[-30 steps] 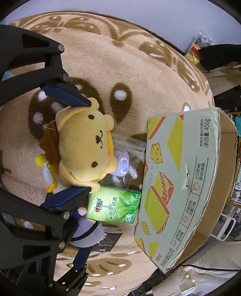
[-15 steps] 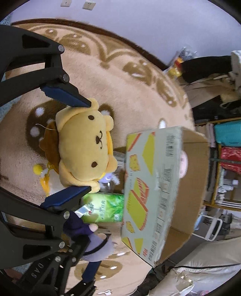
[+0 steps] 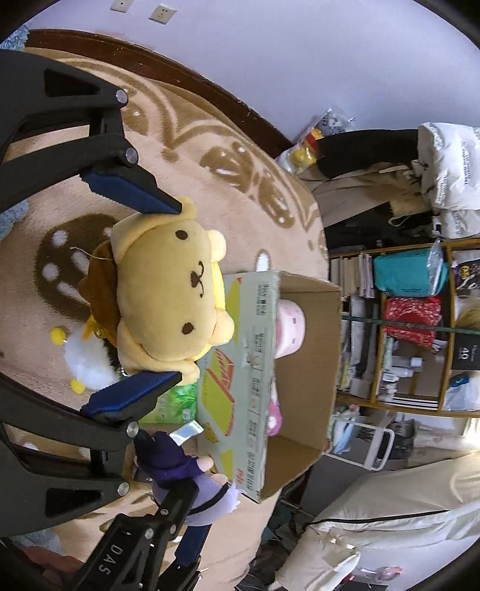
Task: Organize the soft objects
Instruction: 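Lift both toys over the box and open both tools to drop them in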
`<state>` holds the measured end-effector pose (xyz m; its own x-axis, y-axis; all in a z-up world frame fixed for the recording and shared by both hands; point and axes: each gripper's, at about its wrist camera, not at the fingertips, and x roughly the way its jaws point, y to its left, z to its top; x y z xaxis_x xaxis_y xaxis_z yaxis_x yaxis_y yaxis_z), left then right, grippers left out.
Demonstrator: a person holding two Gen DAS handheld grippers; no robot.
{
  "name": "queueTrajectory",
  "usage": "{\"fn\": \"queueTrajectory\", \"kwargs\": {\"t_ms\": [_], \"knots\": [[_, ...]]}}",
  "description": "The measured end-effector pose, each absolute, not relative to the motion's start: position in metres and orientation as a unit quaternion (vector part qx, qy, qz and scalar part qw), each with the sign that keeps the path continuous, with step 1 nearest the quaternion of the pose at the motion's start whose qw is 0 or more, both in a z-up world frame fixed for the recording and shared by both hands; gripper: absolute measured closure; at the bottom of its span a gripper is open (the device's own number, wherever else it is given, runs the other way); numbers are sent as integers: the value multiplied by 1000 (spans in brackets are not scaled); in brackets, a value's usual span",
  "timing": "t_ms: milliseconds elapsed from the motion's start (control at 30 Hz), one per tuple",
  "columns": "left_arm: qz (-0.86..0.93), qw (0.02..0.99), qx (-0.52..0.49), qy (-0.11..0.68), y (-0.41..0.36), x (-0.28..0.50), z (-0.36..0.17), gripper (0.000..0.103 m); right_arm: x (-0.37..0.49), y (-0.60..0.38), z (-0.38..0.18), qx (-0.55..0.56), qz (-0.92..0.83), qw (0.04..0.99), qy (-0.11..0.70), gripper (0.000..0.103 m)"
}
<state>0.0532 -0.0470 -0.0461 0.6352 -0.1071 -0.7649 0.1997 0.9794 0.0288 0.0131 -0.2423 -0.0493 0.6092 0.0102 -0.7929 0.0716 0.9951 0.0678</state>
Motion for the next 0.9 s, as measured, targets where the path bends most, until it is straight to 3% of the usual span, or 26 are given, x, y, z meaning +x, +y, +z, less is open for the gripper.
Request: {"fn": "queueTrajectory", "kwargs": {"t_ms": [500, 900], "knots": [[-76, 956, 64, 276, -41, 37, 9, 22, 6, -249, 9, 48, -26, 947, 316, 39], [-91, 962, 89, 240, -59, 60, 45, 22, 32, -250, 29, 14, -26, 961, 274, 39]]}}
